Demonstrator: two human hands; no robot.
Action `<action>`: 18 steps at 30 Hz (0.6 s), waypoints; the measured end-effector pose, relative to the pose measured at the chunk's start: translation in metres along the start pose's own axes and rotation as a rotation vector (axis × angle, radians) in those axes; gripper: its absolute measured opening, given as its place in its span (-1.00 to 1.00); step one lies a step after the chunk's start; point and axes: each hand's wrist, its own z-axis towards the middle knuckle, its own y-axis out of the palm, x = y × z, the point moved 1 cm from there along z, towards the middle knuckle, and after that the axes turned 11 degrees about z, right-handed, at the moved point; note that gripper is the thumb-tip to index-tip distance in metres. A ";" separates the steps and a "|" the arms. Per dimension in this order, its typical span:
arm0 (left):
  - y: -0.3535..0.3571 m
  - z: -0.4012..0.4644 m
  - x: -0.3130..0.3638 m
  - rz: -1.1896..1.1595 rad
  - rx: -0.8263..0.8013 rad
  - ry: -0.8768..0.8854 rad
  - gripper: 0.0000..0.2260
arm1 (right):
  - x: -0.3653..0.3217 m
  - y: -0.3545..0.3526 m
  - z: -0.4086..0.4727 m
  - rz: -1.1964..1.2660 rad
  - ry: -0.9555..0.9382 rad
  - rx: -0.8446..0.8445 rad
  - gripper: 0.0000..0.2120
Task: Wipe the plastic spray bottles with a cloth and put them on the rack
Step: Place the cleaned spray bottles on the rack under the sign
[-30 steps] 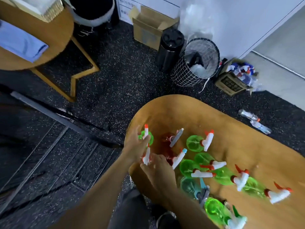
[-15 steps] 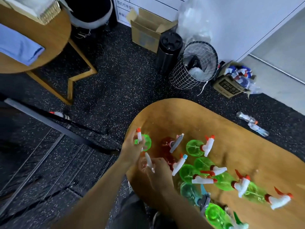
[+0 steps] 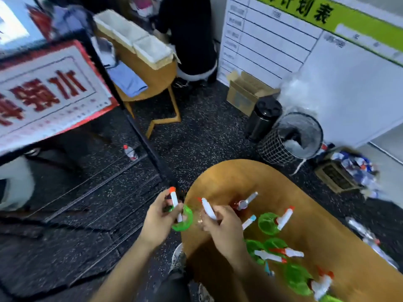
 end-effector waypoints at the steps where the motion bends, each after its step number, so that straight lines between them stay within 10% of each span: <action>1: -0.012 -0.011 0.000 -0.015 0.047 0.010 -0.68 | -0.010 0.004 -0.002 0.019 -0.003 -0.046 -0.81; 18: -0.169 0.024 -0.071 -0.255 0.333 -0.127 -0.63 | -0.102 0.188 0.054 0.129 0.015 -0.377 -0.91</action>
